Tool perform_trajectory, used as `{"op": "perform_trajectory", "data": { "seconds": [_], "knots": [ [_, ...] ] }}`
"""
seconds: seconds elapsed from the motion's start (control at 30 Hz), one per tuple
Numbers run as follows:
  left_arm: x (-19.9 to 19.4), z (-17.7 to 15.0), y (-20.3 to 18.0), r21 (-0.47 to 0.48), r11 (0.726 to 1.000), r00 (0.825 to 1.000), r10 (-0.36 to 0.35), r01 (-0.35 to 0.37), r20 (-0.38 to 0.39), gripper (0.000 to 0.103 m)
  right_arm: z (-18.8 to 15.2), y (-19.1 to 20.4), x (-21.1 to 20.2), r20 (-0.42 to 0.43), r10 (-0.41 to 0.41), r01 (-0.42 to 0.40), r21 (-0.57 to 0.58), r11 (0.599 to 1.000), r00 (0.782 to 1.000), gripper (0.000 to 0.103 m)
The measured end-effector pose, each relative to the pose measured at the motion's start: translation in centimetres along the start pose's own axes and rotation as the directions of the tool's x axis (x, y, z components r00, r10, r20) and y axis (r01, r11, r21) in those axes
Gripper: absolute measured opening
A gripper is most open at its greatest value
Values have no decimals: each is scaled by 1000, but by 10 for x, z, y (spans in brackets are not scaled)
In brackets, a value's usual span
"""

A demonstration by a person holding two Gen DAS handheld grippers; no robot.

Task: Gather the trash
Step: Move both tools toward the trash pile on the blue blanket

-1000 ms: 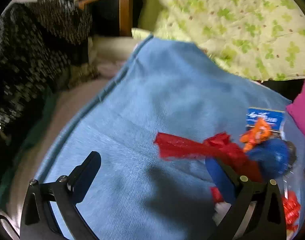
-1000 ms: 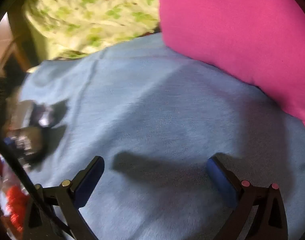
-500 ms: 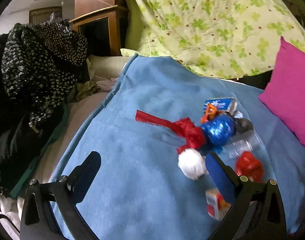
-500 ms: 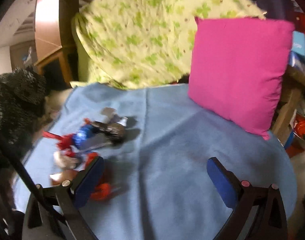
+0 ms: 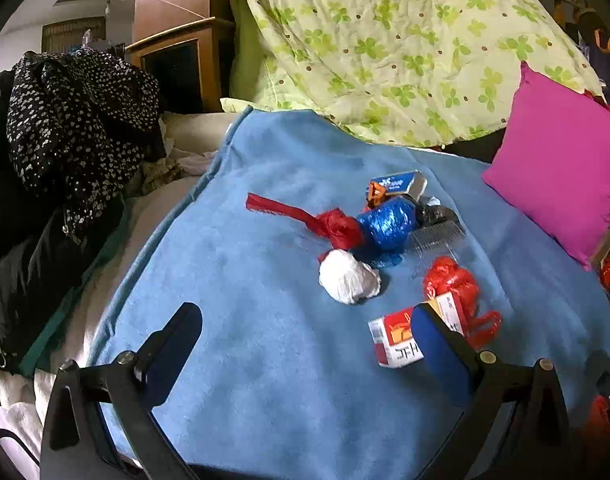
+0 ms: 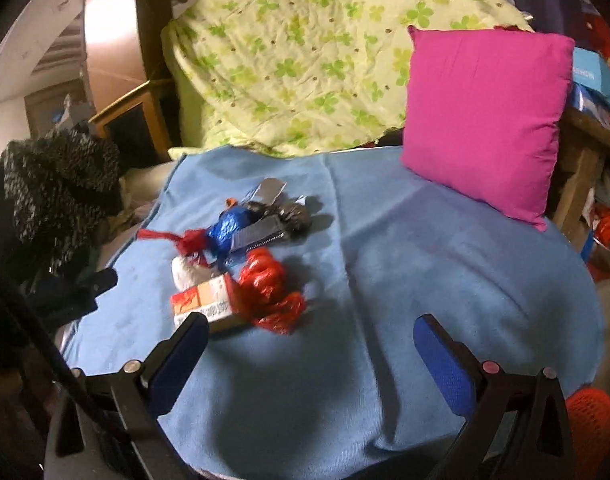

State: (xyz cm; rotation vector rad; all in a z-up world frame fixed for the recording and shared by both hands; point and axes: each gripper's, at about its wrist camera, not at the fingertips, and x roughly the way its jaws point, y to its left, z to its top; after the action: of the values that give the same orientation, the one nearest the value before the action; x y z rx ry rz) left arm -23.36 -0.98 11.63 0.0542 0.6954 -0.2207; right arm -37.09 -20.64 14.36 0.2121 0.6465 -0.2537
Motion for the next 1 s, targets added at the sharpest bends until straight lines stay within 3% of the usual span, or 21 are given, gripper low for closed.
{"op": "perform_trajectory", "data": {
  "seconds": [1.0],
  "knots": [
    [-3, -15, -26, 52, 998, 999, -30, 32, -26, 103, -23, -7, 5, -30, -52, 52, -9, 999, 998, 103]
  ]
}}
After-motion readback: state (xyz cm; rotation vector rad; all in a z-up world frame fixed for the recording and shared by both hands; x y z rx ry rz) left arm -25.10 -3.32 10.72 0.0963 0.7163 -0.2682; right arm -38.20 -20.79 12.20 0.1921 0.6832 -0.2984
